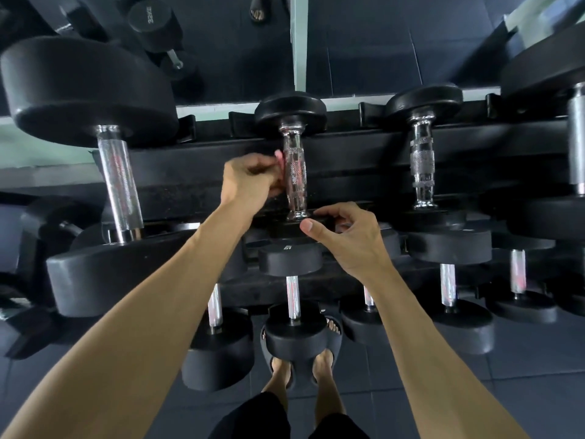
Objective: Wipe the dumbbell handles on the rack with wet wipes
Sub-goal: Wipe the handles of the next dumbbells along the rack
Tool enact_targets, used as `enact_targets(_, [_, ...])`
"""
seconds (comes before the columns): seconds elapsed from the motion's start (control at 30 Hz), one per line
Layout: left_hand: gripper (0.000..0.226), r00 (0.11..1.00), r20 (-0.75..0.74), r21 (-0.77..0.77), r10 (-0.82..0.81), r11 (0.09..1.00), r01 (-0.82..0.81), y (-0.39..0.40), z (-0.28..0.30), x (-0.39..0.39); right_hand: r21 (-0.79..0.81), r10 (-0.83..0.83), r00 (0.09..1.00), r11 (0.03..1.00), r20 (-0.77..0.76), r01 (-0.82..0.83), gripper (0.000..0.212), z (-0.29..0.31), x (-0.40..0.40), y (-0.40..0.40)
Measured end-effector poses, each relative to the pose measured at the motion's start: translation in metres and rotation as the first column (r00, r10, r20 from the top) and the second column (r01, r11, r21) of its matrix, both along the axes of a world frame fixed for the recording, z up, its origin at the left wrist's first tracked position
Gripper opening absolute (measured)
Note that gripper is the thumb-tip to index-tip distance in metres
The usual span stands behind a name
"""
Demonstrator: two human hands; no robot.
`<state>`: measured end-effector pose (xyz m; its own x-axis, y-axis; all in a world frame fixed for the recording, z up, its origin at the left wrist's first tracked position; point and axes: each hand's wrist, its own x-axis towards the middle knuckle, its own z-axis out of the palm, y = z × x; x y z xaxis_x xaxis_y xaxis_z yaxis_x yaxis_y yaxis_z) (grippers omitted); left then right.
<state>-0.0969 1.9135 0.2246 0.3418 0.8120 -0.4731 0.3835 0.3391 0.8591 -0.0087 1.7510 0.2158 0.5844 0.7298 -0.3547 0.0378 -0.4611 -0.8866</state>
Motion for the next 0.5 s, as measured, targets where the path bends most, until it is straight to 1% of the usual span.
enact_targets(0.07, [0.017, 0.979, -0.126, 0.020, -0.161, 0.986, 0.165, -0.012, -0.004, -0.019, -0.002, 0.020, 1.000, 1.000, 0.017, -0.020, 0.039, 0.000, 0.001, 0.000])
enact_targets(0.1, [0.015, 0.971, -0.147, 0.039, -0.191, 0.979, 0.198, -0.015, -0.004, -0.023, 0.000, 0.022, 0.999, 1.000, 0.022, -0.022, 0.041, 0.000, 0.001, 0.000])
enact_targets(0.13, [0.013, 0.978, -0.126, 0.044, -0.166, 0.984, 0.172, -0.014, -0.004, -0.023, 0.000, 0.023, 0.999, 1.000, 0.024, -0.023, 0.044, 0.000, 0.001, 0.000])
enact_targets(0.2, [0.008, 1.000, -0.006, -0.018, 0.018, 1.000, -0.018, -0.007, -0.001, -0.009, -0.004, 0.028, 0.999, 1.000, 0.020, -0.028, 0.046, 0.000, 0.000, 0.001])
enact_targets(0.27, [0.008, 0.983, 0.073, -0.061, 0.166, 0.985, -0.162, 0.002, 0.004, 0.008, -0.009, 0.017, 1.000, 1.000, 0.024, -0.017, 0.047, -0.001, -0.002, 0.001])
enact_targets(0.33, [0.012, 0.979, 0.089, -0.103, 0.184, 0.979, -0.174, 0.005, 0.006, 0.014, 0.008, -0.012, 0.999, 1.000, 0.036, 0.012, 0.057, -0.004, -0.006, -0.001])
enact_targets(0.4, [0.015, 0.997, 0.034, -0.131, 0.074, 0.989, -0.069, 0.003, 0.007, 0.004, 0.031, -0.051, 0.998, 0.998, 0.043, 0.049, 0.063, -0.007, -0.011, -0.002])
enact_targets(0.43, [0.016, 0.999, -0.032, -0.115, -0.022, 0.993, 0.018, 0.001, 0.006, -0.005, 0.031, -0.062, 0.997, 0.998, 0.037, 0.061, 0.064, -0.008, -0.013, -0.003])
enact_targets(0.5, [0.017, 0.951, -0.204, -0.032, -0.232, 0.973, 0.230, -0.003, 0.003, -0.024, 0.029, -0.063, 0.997, 0.998, 0.033, 0.062, 0.067, -0.009, -0.015, -0.001])
